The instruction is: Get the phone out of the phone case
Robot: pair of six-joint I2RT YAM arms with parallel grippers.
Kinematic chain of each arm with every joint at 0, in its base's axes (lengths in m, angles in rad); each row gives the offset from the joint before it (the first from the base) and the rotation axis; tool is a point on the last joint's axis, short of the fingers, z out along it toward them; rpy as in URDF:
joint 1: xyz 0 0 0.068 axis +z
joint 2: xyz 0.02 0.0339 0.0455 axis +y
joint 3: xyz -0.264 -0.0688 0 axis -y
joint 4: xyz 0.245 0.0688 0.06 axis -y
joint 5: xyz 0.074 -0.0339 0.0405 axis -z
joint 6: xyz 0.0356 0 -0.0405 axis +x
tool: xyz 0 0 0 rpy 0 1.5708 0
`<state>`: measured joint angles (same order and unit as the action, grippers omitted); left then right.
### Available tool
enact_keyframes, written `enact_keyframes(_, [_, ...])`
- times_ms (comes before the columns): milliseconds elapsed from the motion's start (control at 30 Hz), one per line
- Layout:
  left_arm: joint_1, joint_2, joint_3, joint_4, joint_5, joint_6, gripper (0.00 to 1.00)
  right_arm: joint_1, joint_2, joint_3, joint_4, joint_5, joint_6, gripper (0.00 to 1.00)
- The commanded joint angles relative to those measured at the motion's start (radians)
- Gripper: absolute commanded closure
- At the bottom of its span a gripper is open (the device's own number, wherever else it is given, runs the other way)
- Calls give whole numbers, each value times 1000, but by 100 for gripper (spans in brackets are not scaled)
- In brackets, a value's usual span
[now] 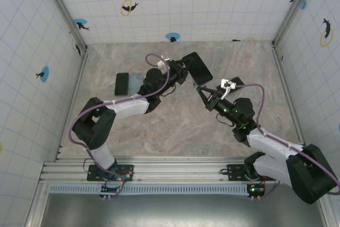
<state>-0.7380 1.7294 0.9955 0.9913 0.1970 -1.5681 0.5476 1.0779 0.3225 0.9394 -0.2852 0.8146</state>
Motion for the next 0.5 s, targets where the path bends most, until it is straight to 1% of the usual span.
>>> enact_keyframes(0, [-57, -61, 49, 163, 136, -75, 100, -47, 25, 0, -156, 108, -7, 100])
enact_keyframes(167, [-51, -64, 50, 129, 148, -35, 100, -66, 17, -7, -110, 55, 36, 97])
enact_keyframes(367, [-13, -79, 55, 27, 193, 95, 100, -110, -24, -1, -104, -31, 57, 76])
enact_keyframes(467, [6, -78, 76, -22, 240, 154, 100, -140, -53, 6, -130, -72, 52, 68])
